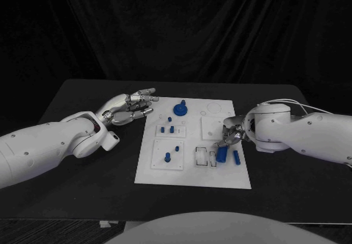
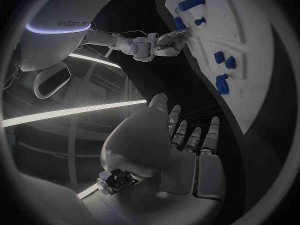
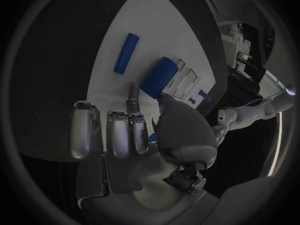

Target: Assemble the parts on the task board

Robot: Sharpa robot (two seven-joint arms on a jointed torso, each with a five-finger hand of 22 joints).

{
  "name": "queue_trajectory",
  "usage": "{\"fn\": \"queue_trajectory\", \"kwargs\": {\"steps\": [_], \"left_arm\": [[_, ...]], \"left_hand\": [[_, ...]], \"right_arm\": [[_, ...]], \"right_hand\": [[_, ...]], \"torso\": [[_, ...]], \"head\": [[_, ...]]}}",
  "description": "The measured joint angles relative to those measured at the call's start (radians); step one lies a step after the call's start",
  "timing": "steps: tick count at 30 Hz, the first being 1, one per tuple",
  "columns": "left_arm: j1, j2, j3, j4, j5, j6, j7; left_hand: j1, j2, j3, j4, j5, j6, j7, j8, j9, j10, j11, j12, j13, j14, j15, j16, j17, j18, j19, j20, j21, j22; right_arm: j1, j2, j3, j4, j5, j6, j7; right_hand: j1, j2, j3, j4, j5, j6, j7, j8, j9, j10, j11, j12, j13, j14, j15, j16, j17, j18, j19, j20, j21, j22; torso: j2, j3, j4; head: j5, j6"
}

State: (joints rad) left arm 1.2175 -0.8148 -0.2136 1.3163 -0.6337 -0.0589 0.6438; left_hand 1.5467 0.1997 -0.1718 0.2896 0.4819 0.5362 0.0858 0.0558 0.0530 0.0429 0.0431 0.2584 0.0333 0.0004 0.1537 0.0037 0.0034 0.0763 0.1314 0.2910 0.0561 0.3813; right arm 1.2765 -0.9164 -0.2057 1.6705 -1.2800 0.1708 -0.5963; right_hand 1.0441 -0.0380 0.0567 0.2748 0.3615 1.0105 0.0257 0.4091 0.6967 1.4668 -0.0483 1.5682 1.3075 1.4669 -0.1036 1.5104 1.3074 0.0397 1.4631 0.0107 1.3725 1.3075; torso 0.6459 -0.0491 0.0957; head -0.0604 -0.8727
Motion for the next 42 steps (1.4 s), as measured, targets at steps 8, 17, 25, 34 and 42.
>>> {"fn": "queue_trajectory", "kwargs": {"steps": [8, 17, 25, 34, 42], "left_arm": [[-0.002, 0.0, 0.0, -0.001, 0.0, 0.001, 0.0], [-0.003, 0.001, 0.0, -0.003, 0.0, 0.001, -0.001], [-0.005, 0.001, 0.0, -0.003, 0.0, 0.002, -0.002], [-0.005, 0.001, 0.0, -0.004, 0.0, 0.003, -0.003], [-0.006, 0.006, 0.0, -0.006, 0.0, 0.004, -0.005]], "left_hand": [[0.0, 0.0, 0.0, 0.0, 0.0, 0.0, 0.0, 0.0, 0.0, 0.0, 0.0, 0.0, 0.0, 0.0, 0.0, 0.0, 0.0, 0.0, 0.0, 0.0, 0.0, -0.001], [0.0, 0.0, 0.0, 0.0, 0.0, 0.0, 0.0, 0.0, 0.0, 0.0, 0.0, 0.0, 0.0, 0.0, 0.0, 0.0, 0.0, 0.0, 0.0, 0.0, 0.0, -0.001], [0.0, 0.0, 0.0, 0.0, 0.0, 0.0, 0.0, 0.0, 0.0, 0.0, 0.0, 0.0, 0.0, 0.0, 0.0, 0.0, 0.0, 0.0, 0.0, 0.0, 0.0, -0.001], [0.0, 0.0, 0.0, 0.0, 0.0, 0.0, 0.0, 0.0, 0.0, 0.0, 0.0, 0.0, 0.0, 0.0, 0.0, 0.0, 0.0, 0.0, 0.0, 0.0, 0.0, -0.001], [0.0, 0.0, 0.0, 0.0, 0.0, 0.0, 0.0, 0.0, 0.0, 0.0, 0.0, 0.0, 0.0, 0.0, 0.0, 0.0, 0.0, 0.0, 0.0, 0.0, 0.0, -0.001]], "right_arm": [[0.0, -0.003, 0.0, 0.005, 0.002, -0.023, 0.006], [0.006, -0.005, 0.0, 0.017, 0.003, -0.031, 0.011], [0.024, 0.006, 0.0, 0.014, 0.011, -0.027, 0.016], [0.042, 0.021, 0.0, 0.01, 0.044, -0.011, 0.026], [0.049, 0.055, 0.0, 0.005, 0.076, 0.009, 0.037]], "right_hand": [[0.0, 0.0, 0.0, 0.0, -0.006, -0.017, -0.001, 0.015, 0.021, 0.0, 0.0, 0.0, 0.0, 0.0, 0.0, 0.0, 0.0, 0.0, 0.0, 0.0, -0.001, 0.0], [0.0, 0.0, 0.0, 0.0, -0.014, -0.026, 0.001, 0.027, 0.036, 0.0, 0.0, 0.0, 0.0, 0.0, 0.0, -0.004, 0.0, 0.0, 0.0, 0.0, -0.011, 0.0], [0.009, -0.009, 0.0, 0.0, -0.017, -0.039, 0.003, 0.039, 0.048, 0.0, 0.0, 0.0, 0.0, 0.0, 0.0, -0.008, 0.0, 0.0, 0.0, 0.0, -0.015, 0.0], [0.018, -0.008, 0.0, 0.0, -0.019, -0.039, 0.003, 0.039, 0.049, 0.0, 0.0, 0.0, 0.0, 0.0, 0.0, -0.008, 0.0, 0.0, 0.0, 0.0, -0.021, 0.0], [0.018, -0.008, 0.0, 0.0, -0.019, -0.044, 0.001, 0.044, 0.052, 0.0, 0.0, 0.0, 0.0, 0.0, 0.0, -0.008, 0.0, 0.0, 0.0, 0.0, -0.021, 0.001]], "torso": [[0.0, 0.0001, -0.0001], [0.0, 0.0002, -0.0001], [0.0, 0.0002, -0.0002], [0.0, 0.0002, -0.0002], [0.0, 0.0002, 0.0]], "head": [[0.003, 0.0], [0.005, 0.0], [0.008, 0.0], [0.008, 0.0], [0.004, 0.0]]}}
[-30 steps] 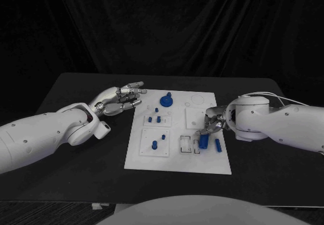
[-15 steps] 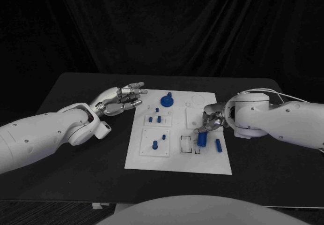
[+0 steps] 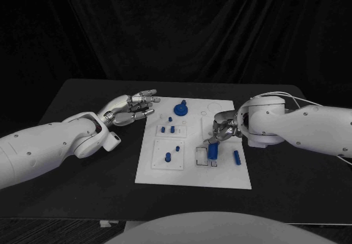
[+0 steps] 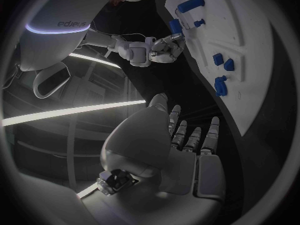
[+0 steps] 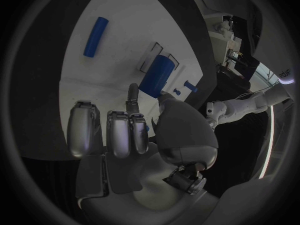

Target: Assemble the parts on the task board

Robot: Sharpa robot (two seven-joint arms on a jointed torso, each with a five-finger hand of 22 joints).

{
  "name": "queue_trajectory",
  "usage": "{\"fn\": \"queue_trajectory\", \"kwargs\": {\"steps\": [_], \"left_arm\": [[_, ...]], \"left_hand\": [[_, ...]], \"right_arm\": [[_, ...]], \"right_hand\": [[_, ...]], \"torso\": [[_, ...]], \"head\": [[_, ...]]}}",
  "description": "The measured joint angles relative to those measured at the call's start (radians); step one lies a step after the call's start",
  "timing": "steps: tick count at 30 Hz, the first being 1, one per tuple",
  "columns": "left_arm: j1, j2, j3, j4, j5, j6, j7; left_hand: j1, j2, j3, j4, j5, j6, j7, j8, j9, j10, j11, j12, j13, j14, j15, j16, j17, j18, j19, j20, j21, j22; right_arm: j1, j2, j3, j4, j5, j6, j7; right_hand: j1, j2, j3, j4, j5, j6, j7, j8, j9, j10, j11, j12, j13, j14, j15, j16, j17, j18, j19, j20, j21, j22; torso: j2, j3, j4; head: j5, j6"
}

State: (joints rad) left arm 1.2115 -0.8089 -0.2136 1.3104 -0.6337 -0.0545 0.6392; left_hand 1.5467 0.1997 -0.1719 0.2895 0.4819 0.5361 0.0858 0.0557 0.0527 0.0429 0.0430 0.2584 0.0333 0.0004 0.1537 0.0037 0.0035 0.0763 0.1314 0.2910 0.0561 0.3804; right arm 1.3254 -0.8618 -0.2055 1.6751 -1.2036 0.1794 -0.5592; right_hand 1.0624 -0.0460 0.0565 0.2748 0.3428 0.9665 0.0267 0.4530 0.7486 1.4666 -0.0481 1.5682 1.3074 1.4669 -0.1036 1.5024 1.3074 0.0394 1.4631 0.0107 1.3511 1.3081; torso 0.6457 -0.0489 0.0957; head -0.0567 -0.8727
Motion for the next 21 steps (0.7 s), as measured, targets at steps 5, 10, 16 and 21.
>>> {"fn": "queue_trajectory", "kwargs": {"steps": [5, 10, 16, 21], "left_arm": [[0.0, 0.002, 0.0, -0.001, 0.0, 0.001, 0.0], [-0.001, 0.002, 0.0, -0.001, 0.0, 0.002, 0.0], [-0.002, 0.001, 0.0, -0.001, 0.0, 0.003, 0.0], [-0.004, 0.001, 0.0, -0.002, 0.0, 0.004, 0.0]], "left_hand": [[0.0, 0.0, 0.0, 0.0, 0.0, 0.0, 0.0, 0.0, 0.0, 0.0, 0.0, 0.0, 0.0, 0.0, 0.0, 0.0, 0.0, 0.0, 0.0, 0.0, 0.0, -0.001], [0.0, 0.0, 0.0, 0.0, 0.0, 0.0, 0.0, 0.0, 0.0, 0.0, 0.0, 0.0, 0.0, 0.0, 0.0, 0.0, 0.0, 0.0, 0.0, 0.0, 0.0, -0.001], [0.0, 0.0, 0.0, 0.0, 0.0, 0.0, 0.0, 0.0, 0.0, 0.0, 0.0, 0.0, 0.0, 0.0, 0.0, 0.0, 0.0, 0.0, 0.0, 0.0, 0.0, -0.001], [0.0, 0.0, 0.0, 0.0, 0.0, 0.0, 0.0, 0.0, 0.0, 0.0, 0.0, 0.0, 0.0, 0.0, 0.0, 0.0, 0.0, 0.0, 0.0, 0.0, 0.0, -0.001]], "right_arm": [[0.0, 0.034, 0.0, -0.01, 0.017, 0.011, 0.009], [0.0, 0.053, 0.0, -0.019, 0.03, 0.021, 0.016], [0.0, 0.075, 0.0, -0.033, 0.04, 0.033, 0.021], [-0.004, 0.087, 0.0, -0.04, 0.046, 0.043, 0.022]], "right_hand": [[0.003, 0.003, 0.0, 0.0, 0.0, 0.0, 0.0, 0.0, 0.0, 0.0, 0.0, 0.0, 0.0, 0.0, 0.0, 0.0, 0.0, 0.0, 0.0, 0.0, 0.0, 0.0], [0.005, 0.006, 0.0, 0.0, 0.0, -0.002, 0.002, 0.0, 0.0, 0.0, 0.0, 0.0, 0.0, 0.0, 0.0, 0.0, 0.0, 0.0, 0.0, 0.0, 0.0, 0.0], [0.005, 0.006, 0.003, -0.003, 0.0, -0.004, 0.004, 0.0, 0.0, 0.0, 0.0, 0.0, 0.0, 0.0, 0.0, 0.0, 0.0, 0.0, 0.0, 0.0, 0.0, 0.0], [0.005, 0.005, 0.003, -0.003, -0.003, -0.009, 0.002, 0.0, 0.0, 0.0, 0.0, 0.0, 0.0, 0.0, 0.0, 0.0, 0.0, 0.0, 0.0, 0.0, 0.0, 0.0]], "torso": [[0.0, 0.0, 0.0003], [0.0, 0.0, 0.0003], [0.001, -0.0003, 0.0009], [0.001, -0.0006, 0.0019]], "head": [[-0.003, 0.0], [0.001, 0.0], [0.0, 0.0], [-0.001, 0.0]]}}
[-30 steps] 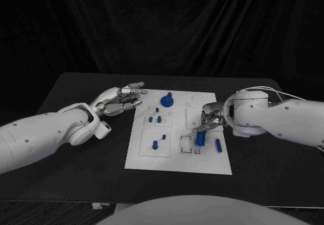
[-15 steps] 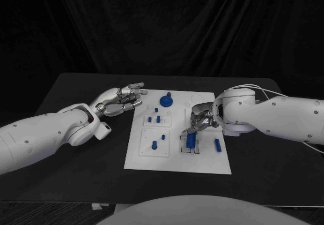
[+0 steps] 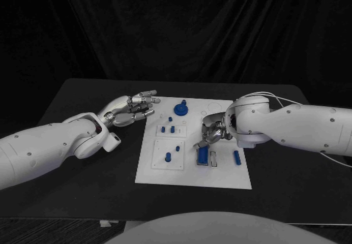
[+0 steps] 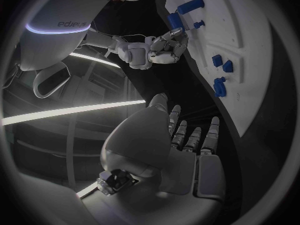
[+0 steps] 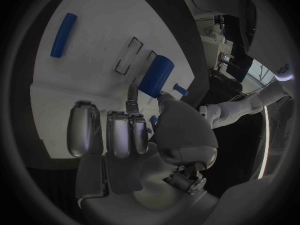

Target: Assemble the parts on the task board

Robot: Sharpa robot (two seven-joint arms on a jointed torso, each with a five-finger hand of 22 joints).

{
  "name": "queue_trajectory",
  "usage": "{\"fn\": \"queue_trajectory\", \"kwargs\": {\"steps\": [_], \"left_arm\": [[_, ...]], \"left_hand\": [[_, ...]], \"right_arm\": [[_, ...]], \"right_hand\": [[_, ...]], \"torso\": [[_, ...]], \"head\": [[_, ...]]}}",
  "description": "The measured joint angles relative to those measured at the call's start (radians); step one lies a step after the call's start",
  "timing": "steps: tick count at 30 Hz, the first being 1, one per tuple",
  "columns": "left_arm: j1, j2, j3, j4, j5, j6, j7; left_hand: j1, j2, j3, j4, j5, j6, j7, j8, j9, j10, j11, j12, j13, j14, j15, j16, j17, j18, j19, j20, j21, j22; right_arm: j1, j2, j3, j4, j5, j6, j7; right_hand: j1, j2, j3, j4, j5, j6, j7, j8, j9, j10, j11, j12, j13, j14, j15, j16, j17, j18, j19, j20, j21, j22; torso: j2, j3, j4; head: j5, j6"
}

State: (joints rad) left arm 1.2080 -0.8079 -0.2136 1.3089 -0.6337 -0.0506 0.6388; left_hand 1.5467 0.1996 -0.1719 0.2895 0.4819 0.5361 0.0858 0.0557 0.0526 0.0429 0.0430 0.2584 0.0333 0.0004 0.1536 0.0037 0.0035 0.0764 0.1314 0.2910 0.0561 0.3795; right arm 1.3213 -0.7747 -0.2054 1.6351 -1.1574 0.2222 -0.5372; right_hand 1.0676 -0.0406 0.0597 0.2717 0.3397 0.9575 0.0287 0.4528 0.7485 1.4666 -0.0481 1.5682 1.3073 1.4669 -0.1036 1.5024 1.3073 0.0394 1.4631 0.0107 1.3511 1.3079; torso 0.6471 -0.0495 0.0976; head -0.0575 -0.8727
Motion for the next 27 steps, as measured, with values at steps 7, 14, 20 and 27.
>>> {"fn": "queue_trajectory", "kwargs": {"steps": [7, 14, 20, 27], "left_arm": [[-0.002, 0.0, 0.0, -0.001, 0.0, 0.001, 0.0], [-0.003, 0.0, 0.0, -0.001, 0.0, 0.003, 0.0], [-0.003, 0.001, 0.0, -0.002, 0.0, 0.005, -0.001], [-0.004, 0.001, 0.0, -0.003, 0.0, 0.007, -0.002]], "left_hand": [[0.0, 0.0, 0.0, 0.0, 0.0, 0.0, 0.0, 0.0, 0.0, 0.0, 0.0, 0.0, 0.0, 0.0, 0.0, 0.0, 0.0, 0.0, 0.0, 0.0, 0.0, 0.0], [0.0, 0.0, 0.003, -0.003, 0.0, 0.0, 0.0, 0.0, 0.0, 0.0, 0.0, 0.0, 0.0, 0.0, 0.0, 0.0, 0.0, 0.0, 0.0, 0.0, 0.0, 0.0], [0.0, 0.0, 0.003, -0.003, 0.0, 0.0, 0.0, 0.0, 0.0, 0.0, 0.0, 0.0, 0.0, 0.0, 0.0, 0.0, 0.0, 0.0, 0.0, 0.0, 0.0, 0.0], [0.0, 0.0, 0.003, -0.003, 0.0, 0.0, 0.0, 0.0, 0.0, 0.0, 0.0, 0.0, 0.0, 0.0, 0.0, 0.0, 0.0, 0.0, 0.0, 0.0, 0.0, 0.0]], "right_arm": [[-0.005, 0.009, 0.001, -0.006, 0.005, 0.016, -0.001], [-0.006, 0.009, 0.002, -0.008, 0.005, 0.024, -0.004], [-0.008, 0.006, 0.003, -0.007, 0.005, 0.028, -0.008], [-0.009, 0.003, 0.001, -0.006, 0.006, 0.034, -0.014]], "right_hand": [[0.004, -0.004, -0.005, -0.002, -0.052, -0.018, 0.01, 0.0, -0.002, 0.0, 0.007, 0.0, 0.0, 0.0, 0.0, 0.0, 0.0, 0.0, 0.0, 0.0, -0.006, 0.0], [0.006, -0.007, -0.023, 0.009, -0.131, -0.019, 0.009, 0.0, -0.008, 0.0, 0.007, 0.0, 0.001, -0.001, 0.001, 0.0, 0.0, 0.0, 0.0, 0.0, -0.01, 0.0], [-0.022, -0.035, -0.04, 0.021, -0.234, -0.025, 0.014, 0.001, -0.013, 0.0, 0.007, 0.0, 0.001, -0.004, 0.004, 0.0, 0.0, 0.0, 0.004, 0.004, -0.016, 0.0], [-0.086, -0.071, -0.061, 0.025, -0.286, -0.034, 0.016, 0.001, -0.017, -0.004, 0.011, 0.0, 0.001, -0.001, 0.006, -0.004, 0.0, 0.0, 0.004, 0.004, -0.019, 0.0]], "torso": [[0.0, -0.0002, -0.0004], [0.0, -0.0003, -0.0012], [-0.001, -0.0002, -0.0018], [-0.001, 0.0001, -0.002]], "head": [[0.001, 0.0], [0.001, 0.0], [0.001, 0.0], [0.004, 0.0]]}}
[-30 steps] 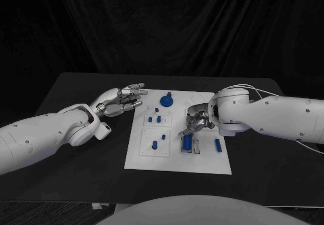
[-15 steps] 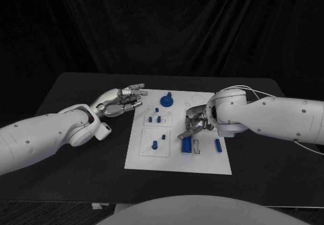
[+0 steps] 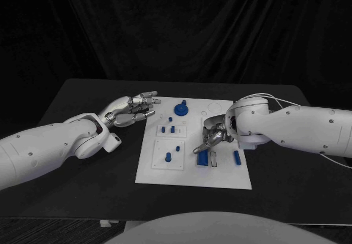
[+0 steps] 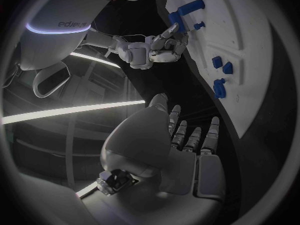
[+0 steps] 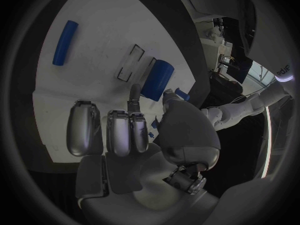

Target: Assemble the parts on the task board

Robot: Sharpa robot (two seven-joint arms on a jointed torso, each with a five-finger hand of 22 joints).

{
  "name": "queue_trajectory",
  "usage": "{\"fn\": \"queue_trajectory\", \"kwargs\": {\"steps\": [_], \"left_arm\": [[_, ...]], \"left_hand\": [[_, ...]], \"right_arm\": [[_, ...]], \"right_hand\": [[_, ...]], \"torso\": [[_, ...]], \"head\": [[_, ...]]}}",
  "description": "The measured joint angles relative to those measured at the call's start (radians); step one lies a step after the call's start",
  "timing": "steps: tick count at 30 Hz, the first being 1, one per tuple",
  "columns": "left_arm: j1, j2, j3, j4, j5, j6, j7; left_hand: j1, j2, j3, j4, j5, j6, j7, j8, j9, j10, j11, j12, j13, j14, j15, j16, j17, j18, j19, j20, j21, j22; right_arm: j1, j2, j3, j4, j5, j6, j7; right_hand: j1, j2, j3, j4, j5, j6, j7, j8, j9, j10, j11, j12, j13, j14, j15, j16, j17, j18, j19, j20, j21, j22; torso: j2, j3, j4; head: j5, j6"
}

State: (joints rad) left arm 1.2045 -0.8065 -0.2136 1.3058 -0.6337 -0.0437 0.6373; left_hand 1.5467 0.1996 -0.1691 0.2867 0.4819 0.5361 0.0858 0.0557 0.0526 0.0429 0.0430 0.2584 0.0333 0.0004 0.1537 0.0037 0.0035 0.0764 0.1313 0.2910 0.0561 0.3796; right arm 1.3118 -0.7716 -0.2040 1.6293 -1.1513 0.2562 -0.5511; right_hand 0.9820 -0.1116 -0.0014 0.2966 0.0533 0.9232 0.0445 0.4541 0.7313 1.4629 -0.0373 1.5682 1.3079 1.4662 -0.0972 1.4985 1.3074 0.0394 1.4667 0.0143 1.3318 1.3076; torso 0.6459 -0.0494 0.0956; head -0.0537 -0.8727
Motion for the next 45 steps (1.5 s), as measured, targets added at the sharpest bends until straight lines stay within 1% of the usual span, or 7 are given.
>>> {"fn": "queue_trajectory", "kwargs": {"steps": [8, 22, 28, 32, 34, 40, 45], "left_arm": [[0.0, 0.0, 0.0, 0.0, 0.0, 0.001, -0.001], [-0.001, -0.001, 0.0, 0.0, 0.0, 0.003, -0.004], [-0.002, -0.002, 0.0, 0.0, 0.0, 0.003, -0.004], [-0.002, -0.005, 0.0, 0.0, 0.0, 0.003, -0.004], [-0.002, -0.005, 0.0, 0.0, 0.0, 0.003, -0.003], [-0.002, -0.005, 0.0, 0.001, 0.0, 0.002, -0.002], [-0.002, -0.005, 0.0, 0.003, 0.0, 0.001, -0.001]], "left_hand": [[0.0, 0.0, 0.0, 0.0, 0.0, 0.0, 0.0, 0.0, 0.0, 0.0, 0.0, 0.0, 0.0, 0.0, 0.0, 0.0, 0.0, 0.0, 0.0, 0.0, 0.0, 0.0], [0.0, 0.0, 0.0, 0.0, 0.0, 0.0, 0.0, 0.0, 0.0, 0.0, 0.0, 0.0, 0.0, 0.0, 0.0, 0.0, 0.0, 0.0, 0.0, 0.0, 0.0, -0.001], [0.0, 0.0, 0.0, 0.0, 0.0, 0.0, 0.0, 0.0, 0.0, 0.0, 0.0, 0.0, 0.0, 0.004, 0.004, 0.0, 0.0, 0.0, 0.0, 0.0, 0.0, 0.0], [0.0, 0.0, 0.0, 0.0, 0.0, 0.0, 0.0, 0.0, 0.0, 0.0, 0.0, 0.0, 0.0, 0.004, 0.004, 0.0, 0.0, 0.0, 0.0, 0.0, 0.0, 0.002], [0.0, 0.0, 0.0, 0.0, 0.0, 0.0, 0.0, 0.0, 0.0, 0.0, 0.0, 0.0, 0.0, 0.004, 0.004, 0.0, 0.0, 0.0, 0.0, 0.0, 0.0, 0.002], [0.0, 0.0, 0.0, 0.0, 0.0, 0.0, 0.0, 0.0, 0.0, 0.0, 0.0, 0.0, 0.0, 0.004, 0.004, 0.0, 0.0, 0.0, 0.0, 0.0, 0.0, 0.004], [0.0, 0.0, 0.0, 0.0, 0.0, 0.0, 0.0, 0.0, 0.0, 0.0, 0.0, 0.0, 0.0, 0.004, 0.004, 0.0, 0.0, 0.0, 0.0, 0.0, 0.0, 0.004]], "right_arm": [[0.0, -0.003, 0.001, 0.001, 0.002, 0.0, -0.008], [-0.002, -0.042, -0.001, 0.015, 0.003, -0.027, -0.014], [0.001, -0.107, -0.001, 0.045, 0.003, -0.088, 0.006], [0.007, -0.153, -0.001, 0.066, 0.003, -0.162, 0.069], [0.007, -0.172, -0.001, 0.076, 0.003, -0.2, 0.106], [0.007, -0.224, -0.001, 0.109, -0.039, -0.33, 0.233], [-0.006, -0.264, -0.001, 0.127, -0.117, -0.401, 0.28]], "right_hand": [[-0.064, -0.046, -0.093, 0.001, 0.0, -0.017, 0.0, -0.002, 0.0, 0.004, 0.004, 0.0, 0.0, 0.0, 0.0, 0.0, 0.0, 0.0, 0.0, 0.0, -0.005, 0.0], [-0.114, -0.028, -0.161, 0.001, 0.0, -0.028, 0.004, -0.003, 0.002, 0.004, 0.004, 0.0, 0.0, 0.0, 0.0, 0.0, 0.0, 0.0, 0.0, 0.0, -0.01, 0.0], [-0.105, 0.048, -0.147, -0.004, 0.0, -0.028, 0.004, 0.009, 0.005, 0.004, 0.004, 0.0, 0.0, 0.0, 0.0, 0.005, 0.0, 0.0, 0.0, 0.0, 0.012, 0.0], [0.076, 0.113, -0.103, -0.072, 0.134, -0.057, 0.008, -0.019, -0.032, 0.004, 0.004, 0.0, 0.0, 0.0, 0.005, 0.032, 0.0, 0.0, 0.0, 0.0, 0.076, 0.0], [0.173, 0.122, -0.085, -0.114, 0.172, -0.075, 0.022, -0.052, -0.07, 0.004, 0.022, 0.0, 0.0, 0.0, 0.017, 0.036, 0.0, 0.0, 0.0, 0.011, 0.094, 0.0], [0.296, 0.127, -0.053, -0.165, 0.248, -0.09, 0.024, -0.101, -0.14, 0.004, 0.022, 0.0, 0.0, 0.0, 0.018, 0.042, 0.0, 0.0, -0.002, 0.013, 0.121, 0.001], [0.226, 0.142, -0.087, -0.085, 0.224, 0.01, 0.019, -0.11, -0.205, 0.004, 0.022, 0.0, 0.0, 0.0, 0.018, 0.039, 0.0, -0.001, -0.002, 0.013, 0.159, 0.001]], "torso": [[0.0, 0.0003, -0.0004], [0.0, 0.0004, 0.0001], [0.0, 0.0005, 0.0], [0.0, 0.0007, 0.0001], [0.0, 0.0008, 0.0], [-0.001, 0.001, -0.0003], [-0.002, 0.0012, -0.0011]], "head": [[0.001, 0.0], [0.005, 0.0], [0.008, 0.0], [0.008, 0.0], [0.008, 0.0], [0.003, 0.0], [0.005, 0.0]]}}
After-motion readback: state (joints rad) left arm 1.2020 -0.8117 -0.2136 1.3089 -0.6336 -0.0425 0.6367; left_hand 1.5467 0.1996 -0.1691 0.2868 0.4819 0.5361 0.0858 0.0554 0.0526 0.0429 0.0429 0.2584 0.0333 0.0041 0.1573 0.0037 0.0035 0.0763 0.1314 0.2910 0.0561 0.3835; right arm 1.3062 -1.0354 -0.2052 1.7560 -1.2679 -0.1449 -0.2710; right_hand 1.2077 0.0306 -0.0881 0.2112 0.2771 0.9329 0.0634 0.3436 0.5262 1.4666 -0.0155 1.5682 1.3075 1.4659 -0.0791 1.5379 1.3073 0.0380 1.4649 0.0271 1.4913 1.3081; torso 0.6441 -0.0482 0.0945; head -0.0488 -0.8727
